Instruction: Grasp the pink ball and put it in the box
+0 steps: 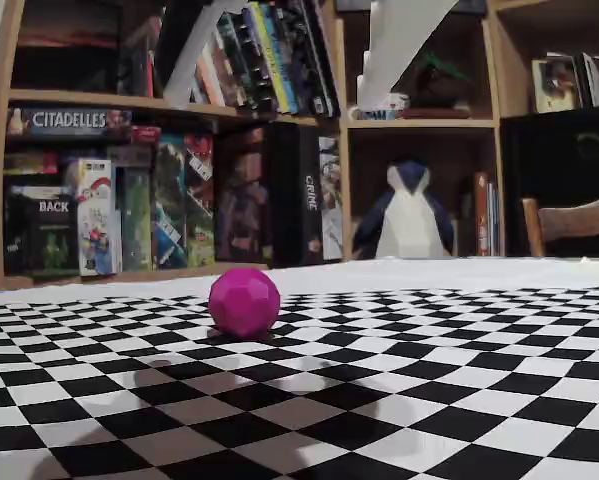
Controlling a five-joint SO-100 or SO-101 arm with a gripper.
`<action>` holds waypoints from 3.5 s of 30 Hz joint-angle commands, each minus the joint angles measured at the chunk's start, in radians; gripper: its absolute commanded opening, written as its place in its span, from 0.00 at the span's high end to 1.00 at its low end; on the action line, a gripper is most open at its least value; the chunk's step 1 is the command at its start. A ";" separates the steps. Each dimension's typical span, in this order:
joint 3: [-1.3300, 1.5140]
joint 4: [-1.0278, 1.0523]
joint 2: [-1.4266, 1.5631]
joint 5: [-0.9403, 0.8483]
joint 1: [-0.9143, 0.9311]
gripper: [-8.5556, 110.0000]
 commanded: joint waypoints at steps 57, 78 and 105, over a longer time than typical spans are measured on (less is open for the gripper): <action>-0.465 0.011 -0.545 0.002 -0.031 0.67; -0.591 0.038 -0.683 0.003 -0.044 0.67; -0.732 0.055 -0.825 0.003 -0.052 0.67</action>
